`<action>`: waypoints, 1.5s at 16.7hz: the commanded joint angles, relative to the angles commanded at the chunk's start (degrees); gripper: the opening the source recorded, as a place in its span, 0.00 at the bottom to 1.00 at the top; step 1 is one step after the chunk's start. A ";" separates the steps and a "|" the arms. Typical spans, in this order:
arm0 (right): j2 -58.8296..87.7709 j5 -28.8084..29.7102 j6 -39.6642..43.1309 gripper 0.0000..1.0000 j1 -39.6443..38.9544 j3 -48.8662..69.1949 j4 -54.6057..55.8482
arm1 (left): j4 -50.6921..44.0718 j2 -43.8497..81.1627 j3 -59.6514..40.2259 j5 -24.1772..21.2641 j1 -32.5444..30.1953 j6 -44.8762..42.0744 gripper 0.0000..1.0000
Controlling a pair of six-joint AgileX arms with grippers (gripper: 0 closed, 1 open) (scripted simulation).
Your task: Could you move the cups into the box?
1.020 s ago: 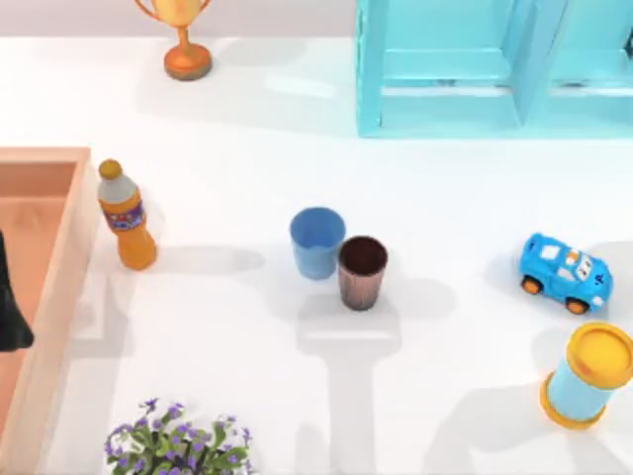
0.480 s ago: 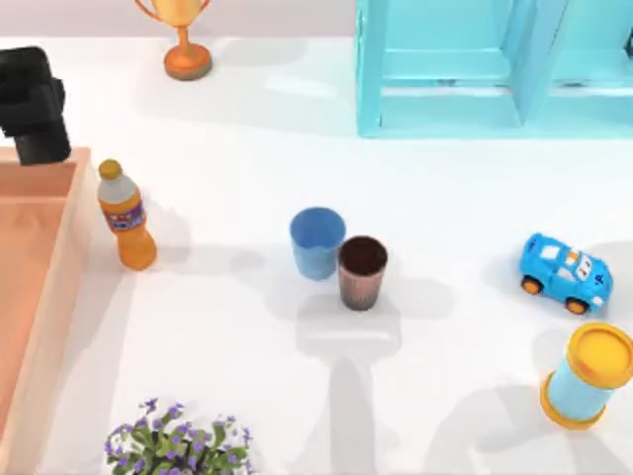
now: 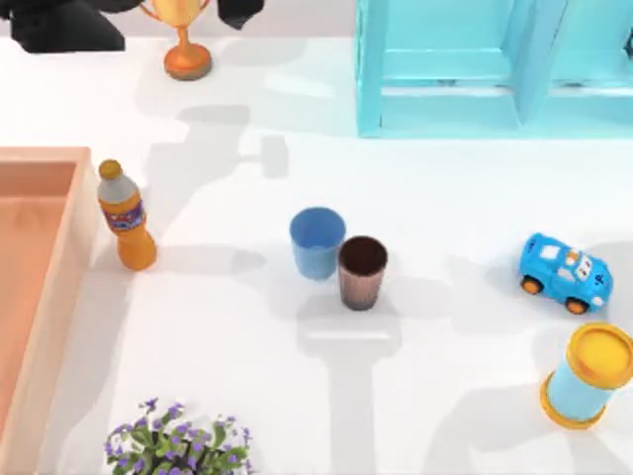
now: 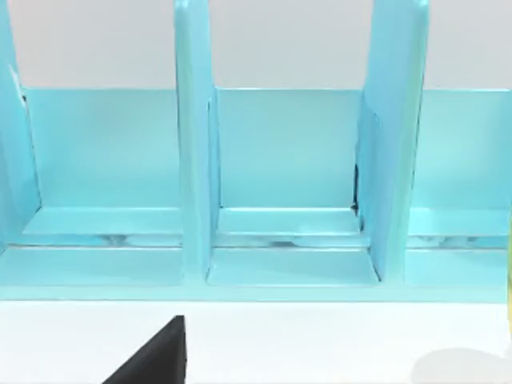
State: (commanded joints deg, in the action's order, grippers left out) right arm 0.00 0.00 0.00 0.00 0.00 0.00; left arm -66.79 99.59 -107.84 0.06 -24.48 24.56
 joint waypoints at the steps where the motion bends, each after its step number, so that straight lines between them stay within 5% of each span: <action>1: 0.00 0.00 0.00 1.00 0.00 0.00 0.00 | -3.71 5.69 -6.11 -0.03 -1.41 1.33 1.00; 7: 0.00 0.00 0.00 1.00 0.00 0.00 0.00 | -23.29 35.30 -38.15 -0.27 -9.08 8.19 1.00; 12: 0.00 0.00 0.00 1.00 0.00 0.00 0.00 | -33.63 50.40 -54.73 -0.51 -13.39 11.61 1.00; 21: 0.00 0.00 0.00 1.00 0.00 0.00 0.00 | -35.63 53.73 -58.03 -0.57 -14.07 12.25 1.00; 25: 0.00 0.00 0.00 1.00 0.00 0.00 0.00 | -30.65 52.27 -51.55 -0.52 -14.14 12.12 1.00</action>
State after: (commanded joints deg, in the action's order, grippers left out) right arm 0.00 0.00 0.00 0.00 0.00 0.00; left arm -97.44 151.86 -159.39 -0.46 -38.61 36.68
